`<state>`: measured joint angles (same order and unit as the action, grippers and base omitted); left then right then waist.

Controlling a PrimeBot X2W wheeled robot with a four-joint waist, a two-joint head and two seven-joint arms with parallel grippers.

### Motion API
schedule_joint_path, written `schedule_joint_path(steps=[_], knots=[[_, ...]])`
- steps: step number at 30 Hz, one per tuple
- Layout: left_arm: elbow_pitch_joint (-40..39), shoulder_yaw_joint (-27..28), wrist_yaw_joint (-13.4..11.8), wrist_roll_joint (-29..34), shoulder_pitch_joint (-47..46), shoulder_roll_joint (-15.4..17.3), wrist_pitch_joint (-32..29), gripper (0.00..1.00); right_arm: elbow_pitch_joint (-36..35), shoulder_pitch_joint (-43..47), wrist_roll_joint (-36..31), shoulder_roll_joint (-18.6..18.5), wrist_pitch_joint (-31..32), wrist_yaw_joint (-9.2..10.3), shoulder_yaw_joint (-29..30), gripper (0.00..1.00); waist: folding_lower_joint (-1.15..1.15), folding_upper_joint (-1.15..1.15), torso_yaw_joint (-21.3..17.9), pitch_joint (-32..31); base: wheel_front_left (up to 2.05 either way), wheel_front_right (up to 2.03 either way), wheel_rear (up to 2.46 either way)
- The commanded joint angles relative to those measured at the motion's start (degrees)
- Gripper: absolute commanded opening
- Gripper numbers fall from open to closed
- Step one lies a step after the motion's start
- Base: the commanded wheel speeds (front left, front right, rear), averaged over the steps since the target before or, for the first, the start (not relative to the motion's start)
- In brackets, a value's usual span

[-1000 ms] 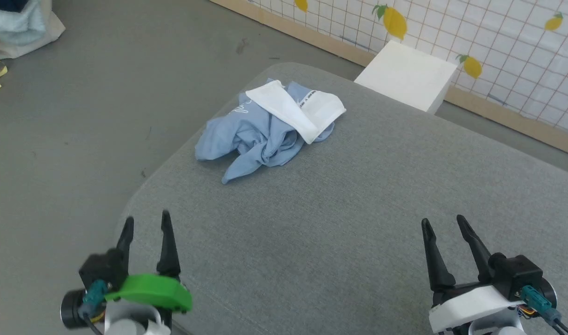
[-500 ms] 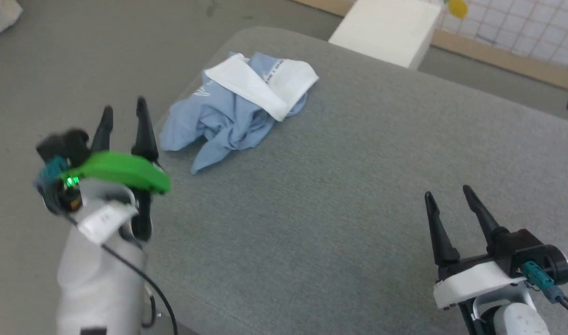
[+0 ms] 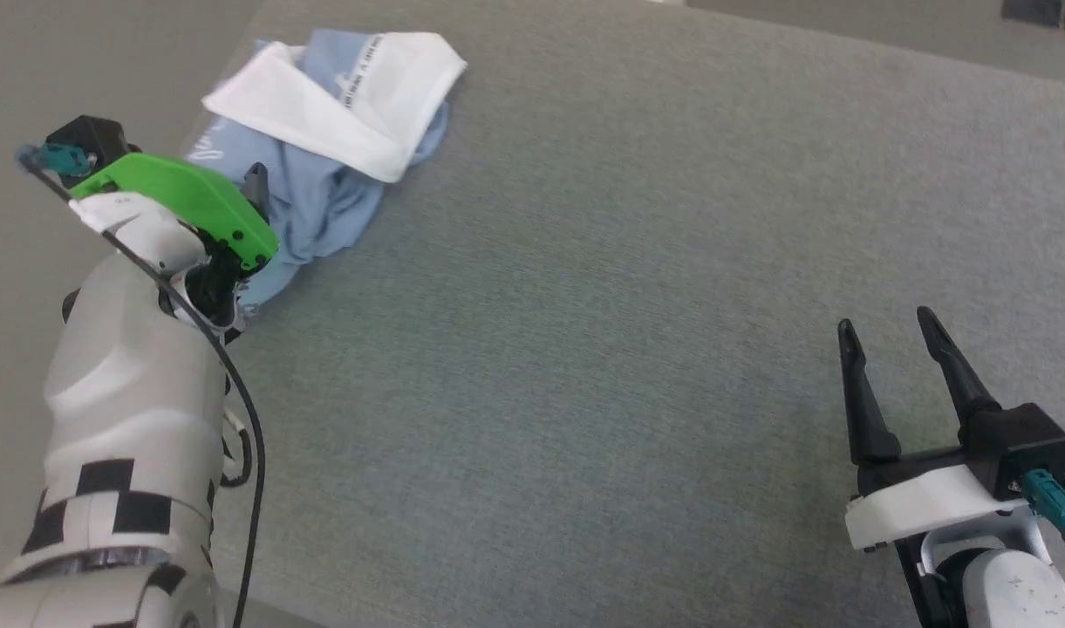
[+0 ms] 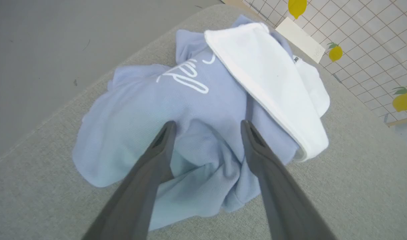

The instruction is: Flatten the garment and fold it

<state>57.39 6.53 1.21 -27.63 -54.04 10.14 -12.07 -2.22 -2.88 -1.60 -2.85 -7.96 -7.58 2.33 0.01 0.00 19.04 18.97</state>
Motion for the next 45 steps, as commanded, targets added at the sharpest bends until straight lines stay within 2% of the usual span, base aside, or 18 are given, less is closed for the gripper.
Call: schedule_joint_path(steps=[1,11,14,16,17,18,26,33,41,45], knots=[[1.09,-0.04,-0.85,-0.04,-1.93,0.57,-1.16,1.0,-0.69,-0.83,-0.42,-0.03,0.25,0.09,-0.04,1.0,-0.01,0.0,-3.79,3.95,0.0,0.0,0.0],[8.71,-4.41,-4.28,2.42,-6.1,-0.1,-13.86,1.0,-3.25,-0.57,-0.6,-0.03,0.94,0.09,0.22,1.0,-0.01,0.0,-4.34,7.35,0.0,0.0,0.0],[11.17,-5.49,-4.02,2.28,-6.3,-1.57,-17.84,1.0,-3.51,-0.84,-0.53,-0.03,1.04,0.09,0.32,1.0,-0.01,0.0,-4.38,8.21,0.0,0.0,0.0],[11.62,-5.42,-3.9,1.9,-6.2,-1.8,-18.25,1.0,-3.43,-1.06,-0.44,-0.03,0.98,0.09,0.26,1.0,-0.01,0.0,-4.45,8.32,0.0,0.0,0.0],[11.46,-5.45,-3.79,1.87,-6.24,-1.77,-17.71,0.28,-3.38,-1.16,-0.41,-0.03,0.95,0.09,0.24,1.0,-0.01,0.0,-4.46,8.35,0.0,0.0,0.0],[11.32,-5.49,-3.65,1.83,-6.22,-1.71,-17.06,0.0,-3.28,-1.28,-0.39,-0.03,0.89,0.09,0.22,1.0,-0.01,0.0,-4.47,8.35,0.0,0.0,0.0],[7.61,-3.36,-1.72,-0.38,-7.14,-1.34,-6.57,0.0,-1.46,-0.94,0.14,-0.03,0.03,0.09,0.4,1.0,-0.01,0.0,-3.38,5.87,0.0,0.0,0.0],[2.85,-2.06,2.35,-1.91,-10.75,0.47,2.31,0.0,1.44,-1.83,1.46,-0.03,-1.42,0.09,-0.25,1.0,-0.01,0.0,-2.75,1.92,0.0,0.0,0.0],[-3.81,-4.08,4.89,-1.05,-15.29,2.45,7.49,0.0,6.41,-1.53,4.34,-0.03,-3.8,0.09,-1.41,1.0,-0.01,0.0,-3.08,-3.15,0.0,0.0,0.0],[-6.91,-5.8,5.48,-0.84,-16.92,2.59,6.77,0.0,8.51,-1.8,5.58,-0.03,-4.89,0.09,-1.96,1.0,-0.01,0.0,-3.68,-5.02,0.0,0.0,0.0]])
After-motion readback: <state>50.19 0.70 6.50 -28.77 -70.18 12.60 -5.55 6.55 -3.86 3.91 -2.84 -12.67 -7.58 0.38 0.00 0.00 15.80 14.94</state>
